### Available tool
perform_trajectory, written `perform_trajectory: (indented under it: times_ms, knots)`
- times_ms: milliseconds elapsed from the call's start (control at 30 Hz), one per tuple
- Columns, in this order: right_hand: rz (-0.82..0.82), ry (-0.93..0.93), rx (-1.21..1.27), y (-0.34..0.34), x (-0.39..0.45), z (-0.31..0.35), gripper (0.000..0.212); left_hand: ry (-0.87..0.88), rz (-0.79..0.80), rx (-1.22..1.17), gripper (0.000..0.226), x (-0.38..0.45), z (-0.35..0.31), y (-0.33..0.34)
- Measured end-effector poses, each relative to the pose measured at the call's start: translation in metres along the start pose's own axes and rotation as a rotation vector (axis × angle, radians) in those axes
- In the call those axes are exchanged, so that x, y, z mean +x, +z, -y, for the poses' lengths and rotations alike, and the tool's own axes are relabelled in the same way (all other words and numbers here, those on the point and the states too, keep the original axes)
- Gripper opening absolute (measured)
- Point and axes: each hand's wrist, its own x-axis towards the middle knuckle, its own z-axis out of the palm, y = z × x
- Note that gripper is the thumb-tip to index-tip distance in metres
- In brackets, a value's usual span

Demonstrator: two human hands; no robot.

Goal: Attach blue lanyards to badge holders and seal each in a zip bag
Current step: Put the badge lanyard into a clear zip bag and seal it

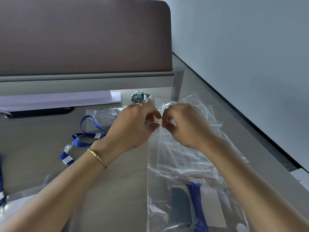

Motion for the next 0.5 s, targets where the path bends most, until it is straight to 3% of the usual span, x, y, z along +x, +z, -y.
perform_trajectory:
  times_ms: [200,500]
  knots:
    - [0.034,0.015,0.077,-0.005,0.000,-0.003,0.005,0.012,-0.081,0.060,0.017,0.000,0.003,-0.001]
    - [-0.045,0.111,0.152,-0.009,-0.002,-0.013,0.006,-0.014,-0.099,0.085,0.016,0.001,0.009,-0.006]
